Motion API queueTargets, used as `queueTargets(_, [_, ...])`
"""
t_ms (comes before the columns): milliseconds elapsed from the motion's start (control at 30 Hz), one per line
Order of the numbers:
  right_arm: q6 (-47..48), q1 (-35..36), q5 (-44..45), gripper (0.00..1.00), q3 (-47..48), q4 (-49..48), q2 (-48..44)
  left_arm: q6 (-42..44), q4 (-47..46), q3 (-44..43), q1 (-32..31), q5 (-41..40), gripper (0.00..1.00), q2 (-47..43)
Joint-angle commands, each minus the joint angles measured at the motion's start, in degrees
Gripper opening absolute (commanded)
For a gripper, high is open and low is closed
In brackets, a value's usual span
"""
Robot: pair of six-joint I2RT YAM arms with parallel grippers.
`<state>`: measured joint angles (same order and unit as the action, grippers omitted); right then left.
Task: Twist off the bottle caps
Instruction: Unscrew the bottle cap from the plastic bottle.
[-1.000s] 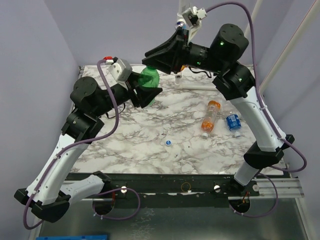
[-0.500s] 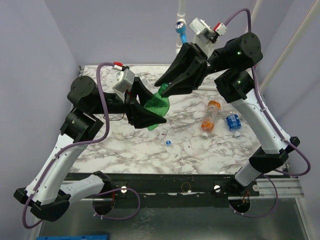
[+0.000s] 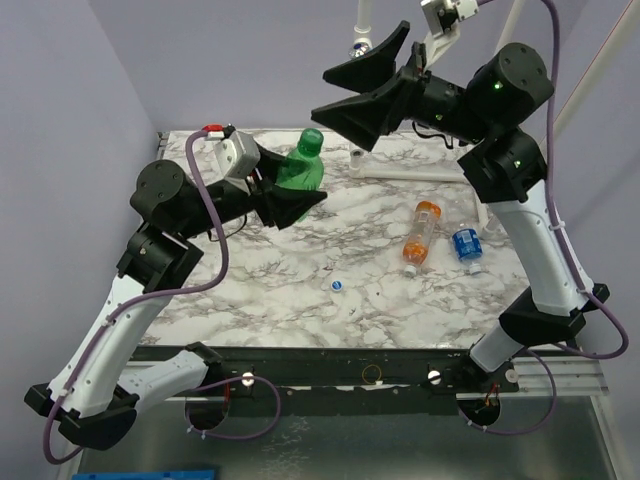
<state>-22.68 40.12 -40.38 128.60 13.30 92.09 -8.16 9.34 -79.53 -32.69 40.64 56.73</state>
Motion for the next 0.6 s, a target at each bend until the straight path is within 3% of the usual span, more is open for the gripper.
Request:
queueTargets(0, [0.87, 0.89, 16.22, 1.00, 6.75, 11.24, 2.45, 7.84, -1.64, 1.71, 0.17, -23.46, 0.00, 0.59])
queueTargets(133, [3.43, 4.72, 24.97, 1.00, 8.26, 14.91, 5.11, 12.18, -2.05, 2.27, 0.19, -30.91, 0.00, 1.70])
queueTargets(333, [6.35, 7.51, 32.13, 0.99, 11.12, 17.02, 9.01, 11.35, -2.30, 2.06, 0.15, -31.16, 0.00, 2.24])
queueTargets(567, [5.58, 7.52, 32.78, 0.76, 7.03, 13.16, 7.58, 11.11, -2.75, 2.00, 0.10, -31.44, 0.00, 2.41])
